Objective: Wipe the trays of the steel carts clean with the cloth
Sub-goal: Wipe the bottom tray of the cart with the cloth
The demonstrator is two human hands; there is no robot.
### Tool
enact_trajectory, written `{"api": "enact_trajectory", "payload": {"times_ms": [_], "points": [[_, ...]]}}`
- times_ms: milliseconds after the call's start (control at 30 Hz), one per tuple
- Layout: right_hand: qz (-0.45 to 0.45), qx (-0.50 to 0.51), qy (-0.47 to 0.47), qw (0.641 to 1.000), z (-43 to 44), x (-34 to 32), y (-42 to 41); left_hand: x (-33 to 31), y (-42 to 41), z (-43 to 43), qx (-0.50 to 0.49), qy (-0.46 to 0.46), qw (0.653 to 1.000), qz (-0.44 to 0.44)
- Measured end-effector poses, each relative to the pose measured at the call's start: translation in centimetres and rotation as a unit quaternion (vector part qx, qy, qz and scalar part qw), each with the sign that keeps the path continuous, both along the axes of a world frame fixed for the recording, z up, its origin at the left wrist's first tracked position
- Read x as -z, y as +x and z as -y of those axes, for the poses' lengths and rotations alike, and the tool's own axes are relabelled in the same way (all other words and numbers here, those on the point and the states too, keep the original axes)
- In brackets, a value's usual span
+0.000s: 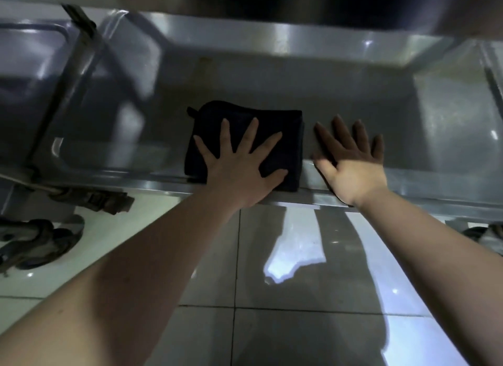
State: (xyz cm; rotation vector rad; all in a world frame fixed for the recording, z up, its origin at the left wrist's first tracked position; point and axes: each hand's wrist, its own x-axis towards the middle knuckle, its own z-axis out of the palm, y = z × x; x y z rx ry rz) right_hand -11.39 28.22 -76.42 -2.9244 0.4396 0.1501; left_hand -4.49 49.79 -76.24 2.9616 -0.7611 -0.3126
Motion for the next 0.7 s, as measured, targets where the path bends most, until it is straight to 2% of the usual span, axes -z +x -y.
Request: {"api": "enact_trajectory", "payload": {"times_ms": [167,333,400,467,567,700], "points": [[0.002,-0.001,0.01,1.0,0.0,-0.3,-0.1,-0.2,0.3,-4.9,-0.022,-0.002,1.0,-0.014],[-0.046,0.009,-0.031,0.998,-0.9,-0.9,0.0,-0.4,1.3,-7.7,-0.04,0.015,0.999,-0.011],[-0.01,0.015,-0.028,0.999,-2.3,-1.7,1.3,-0.5,1.1,-7.4,-0.038,0.018,0.999,-0.004],[0.041,0.006,0.028,0.999,-4.9,-2.2,3.8,-0.4,1.0,-7.2,-0.037,0.01,0.999,0.006],[0.026,-0.025,0.091,0.995,-9.4,-1.3,6.6,-0.1,1.1,-7.4,-0.035,0.0,0.999,0.029],[0.046,-0.005,0.04,0.998,-10.6,0.6,6.0,0.8,1.9,-7.6,-0.039,-0.009,0.998,0.048]]}}
